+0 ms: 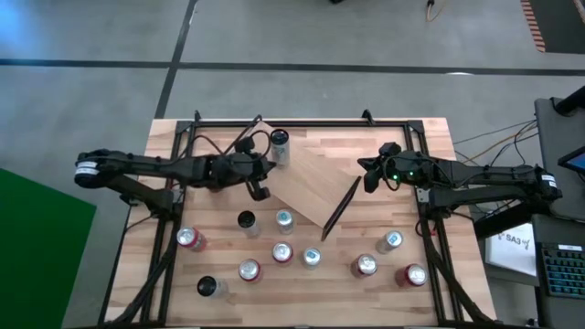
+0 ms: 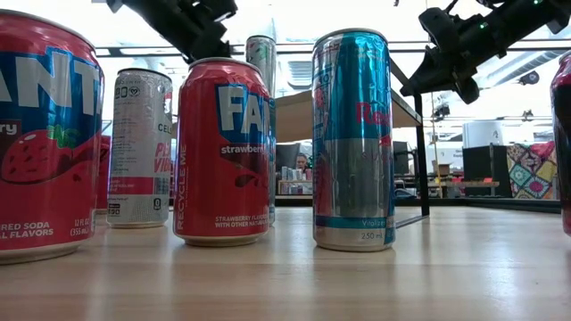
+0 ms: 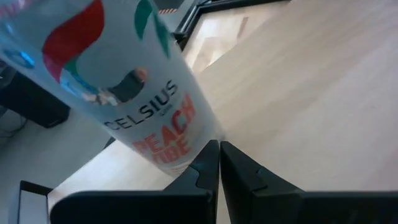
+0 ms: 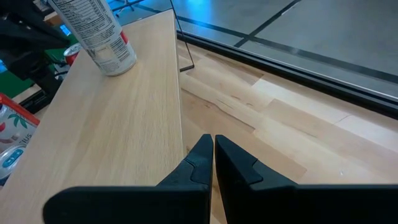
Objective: Place canned beverage on shelf
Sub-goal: Put the white/pink soda can on the shelf
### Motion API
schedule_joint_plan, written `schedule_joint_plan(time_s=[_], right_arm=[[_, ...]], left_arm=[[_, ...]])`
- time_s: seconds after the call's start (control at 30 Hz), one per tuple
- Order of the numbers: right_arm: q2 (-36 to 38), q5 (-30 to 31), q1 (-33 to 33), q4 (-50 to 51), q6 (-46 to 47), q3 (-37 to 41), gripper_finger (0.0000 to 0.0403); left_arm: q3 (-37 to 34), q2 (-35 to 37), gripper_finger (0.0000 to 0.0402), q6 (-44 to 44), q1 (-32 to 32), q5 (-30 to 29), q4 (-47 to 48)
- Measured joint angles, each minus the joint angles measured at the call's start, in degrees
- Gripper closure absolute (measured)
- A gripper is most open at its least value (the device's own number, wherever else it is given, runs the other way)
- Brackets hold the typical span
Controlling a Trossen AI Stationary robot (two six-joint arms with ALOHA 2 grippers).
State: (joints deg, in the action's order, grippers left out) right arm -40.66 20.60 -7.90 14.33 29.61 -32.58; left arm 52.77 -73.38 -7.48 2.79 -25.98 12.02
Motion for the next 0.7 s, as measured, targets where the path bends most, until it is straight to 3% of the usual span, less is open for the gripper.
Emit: schedule_joint_plan(time_s=[0.7], right_arm=[[0.00, 0.00, 0.00, 0.02, 0.00, 0.00, 0.0394]], left_arm=[[0.00, -1.55, 0.0402, -1.65, 3.78, 0.07, -5.35]])
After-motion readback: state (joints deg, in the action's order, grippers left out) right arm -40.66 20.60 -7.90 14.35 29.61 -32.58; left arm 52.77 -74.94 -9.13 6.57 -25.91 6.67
